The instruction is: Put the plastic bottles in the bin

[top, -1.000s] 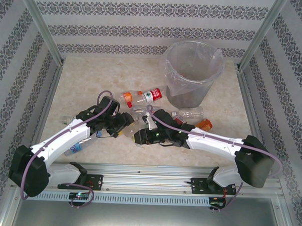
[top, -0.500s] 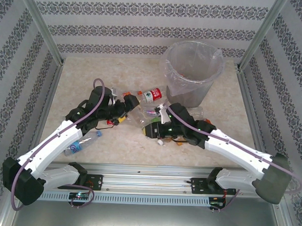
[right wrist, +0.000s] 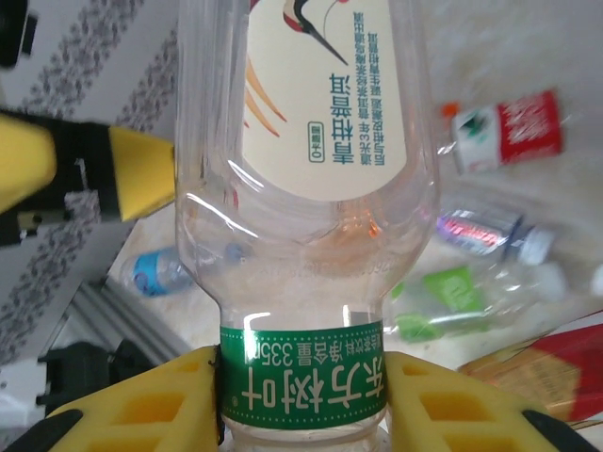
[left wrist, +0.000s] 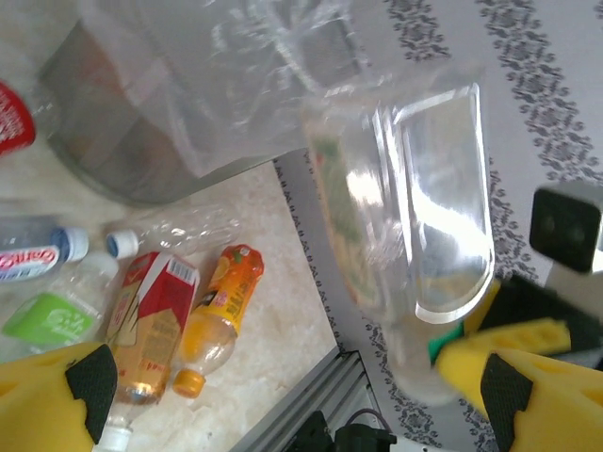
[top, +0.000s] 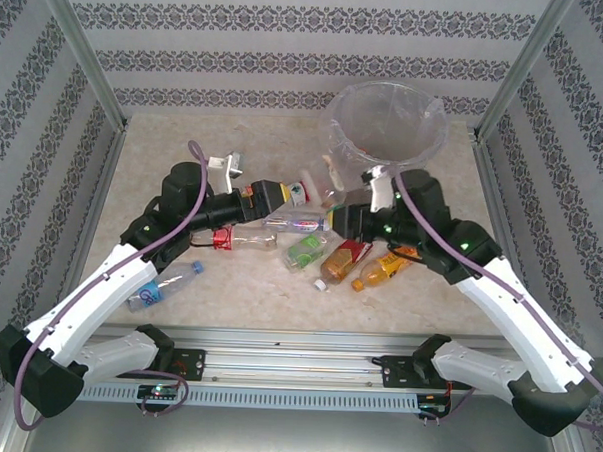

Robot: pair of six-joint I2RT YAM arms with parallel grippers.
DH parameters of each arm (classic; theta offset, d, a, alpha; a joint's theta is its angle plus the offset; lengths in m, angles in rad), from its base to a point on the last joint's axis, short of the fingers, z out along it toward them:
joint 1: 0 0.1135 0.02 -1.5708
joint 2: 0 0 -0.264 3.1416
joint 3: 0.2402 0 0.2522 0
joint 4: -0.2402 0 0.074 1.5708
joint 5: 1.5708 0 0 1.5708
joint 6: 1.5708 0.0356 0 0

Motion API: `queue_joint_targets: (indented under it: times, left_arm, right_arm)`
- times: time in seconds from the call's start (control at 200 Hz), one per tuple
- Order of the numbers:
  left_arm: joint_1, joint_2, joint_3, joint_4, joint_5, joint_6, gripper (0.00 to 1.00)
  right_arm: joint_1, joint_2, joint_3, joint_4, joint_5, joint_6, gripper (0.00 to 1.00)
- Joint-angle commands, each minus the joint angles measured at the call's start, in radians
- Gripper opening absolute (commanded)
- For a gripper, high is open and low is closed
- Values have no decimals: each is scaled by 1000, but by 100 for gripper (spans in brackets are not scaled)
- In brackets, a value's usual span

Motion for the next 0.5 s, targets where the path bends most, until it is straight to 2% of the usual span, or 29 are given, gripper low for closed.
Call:
queue_joint_targets:
  times: [0.0, 0.195, 0.28, 0.495]
  left_arm:
    - [-8, -18, 59, 82, 30, 104, 100]
    - [-16, -2, 109, 35, 20, 172, 100]
    - [-26, 2, 146, -30, 11, 224, 100]
    - [-58, -1, 214, -191, -53, 341, 100]
  right_arm:
    - [-67, 27, 102, -99, 49, -95, 36]
    - [-245, 131, 263, -172, 47, -144, 36]
    - [-316, 191, 322, -188, 10, -151, 36]
    - [-438, 349, 453, -218, -61, -173, 36]
